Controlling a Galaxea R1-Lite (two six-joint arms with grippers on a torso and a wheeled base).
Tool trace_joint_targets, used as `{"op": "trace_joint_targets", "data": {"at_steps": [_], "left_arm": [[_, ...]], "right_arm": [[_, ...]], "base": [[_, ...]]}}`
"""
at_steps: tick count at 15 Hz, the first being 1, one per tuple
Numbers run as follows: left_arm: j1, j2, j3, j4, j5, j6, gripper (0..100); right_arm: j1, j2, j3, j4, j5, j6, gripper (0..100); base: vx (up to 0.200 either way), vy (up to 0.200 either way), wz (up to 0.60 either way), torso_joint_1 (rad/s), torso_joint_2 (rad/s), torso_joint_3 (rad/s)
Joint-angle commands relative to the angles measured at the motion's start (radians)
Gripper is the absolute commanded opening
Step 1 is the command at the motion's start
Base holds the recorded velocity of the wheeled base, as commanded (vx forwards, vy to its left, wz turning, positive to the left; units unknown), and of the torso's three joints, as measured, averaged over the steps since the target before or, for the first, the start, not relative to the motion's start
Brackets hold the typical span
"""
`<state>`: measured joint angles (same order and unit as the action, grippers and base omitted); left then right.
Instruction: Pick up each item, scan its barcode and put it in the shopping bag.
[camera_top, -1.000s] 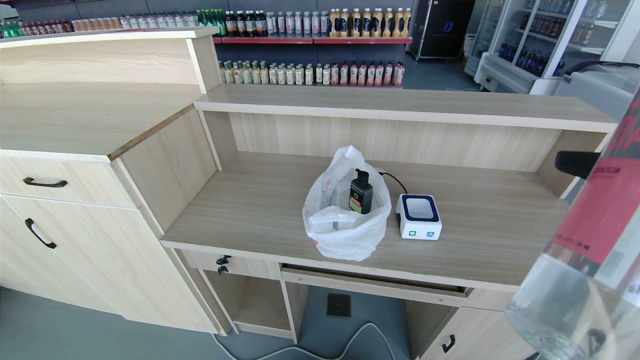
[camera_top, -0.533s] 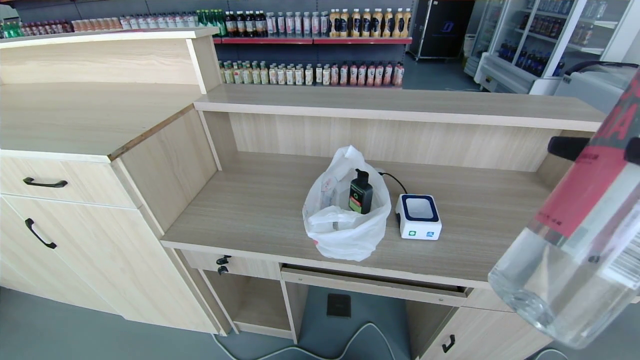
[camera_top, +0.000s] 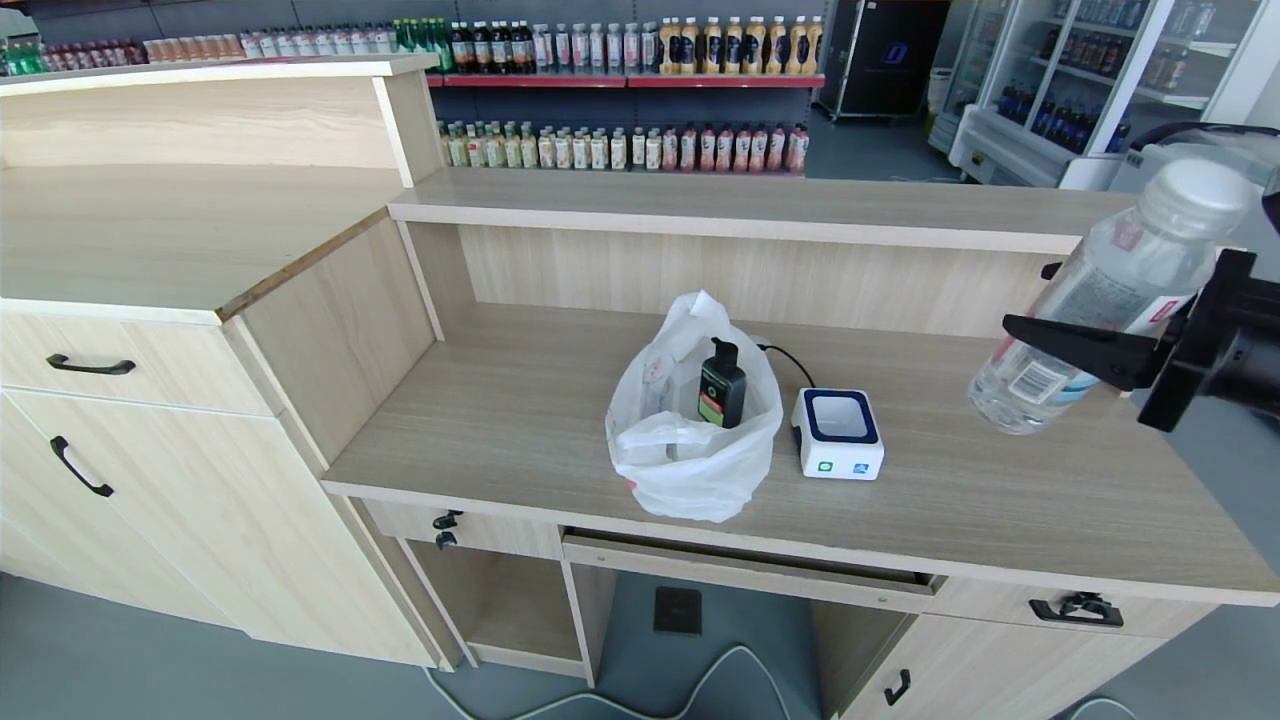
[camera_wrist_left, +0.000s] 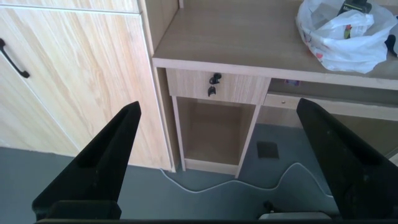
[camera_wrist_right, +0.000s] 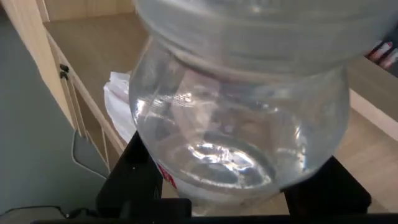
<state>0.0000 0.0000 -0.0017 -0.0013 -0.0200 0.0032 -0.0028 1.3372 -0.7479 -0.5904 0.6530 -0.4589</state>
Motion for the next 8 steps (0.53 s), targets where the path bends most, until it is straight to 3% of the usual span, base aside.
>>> {"op": "trace_joint_targets", "data": {"at_steps": [1,3,8], "left_arm": [[0.0,0.002,0.0,0.0,0.0,0.0,100],[0.0,0.002,0.0,0.0,-0.001,0.0,100],[0.0,0.0,0.0,0.0,0.0,0.0,100]], "right_arm": [[-0.209,0.117,0.082,-0.063,-0.001,-0.204,0],[-0.281,0.131,0.076,-0.085,-0.001,-0.29,0],[-0.35,0.18,0.076,-0.154,0.002,-0.379,0]], "base": [[0.0,0.0,0.0,0.0,0.0,0.0],[0.0,0.0,0.0,0.0,0.0,0.0],[0.0,0.0,0.0,0.0,0.0,0.0]]}}
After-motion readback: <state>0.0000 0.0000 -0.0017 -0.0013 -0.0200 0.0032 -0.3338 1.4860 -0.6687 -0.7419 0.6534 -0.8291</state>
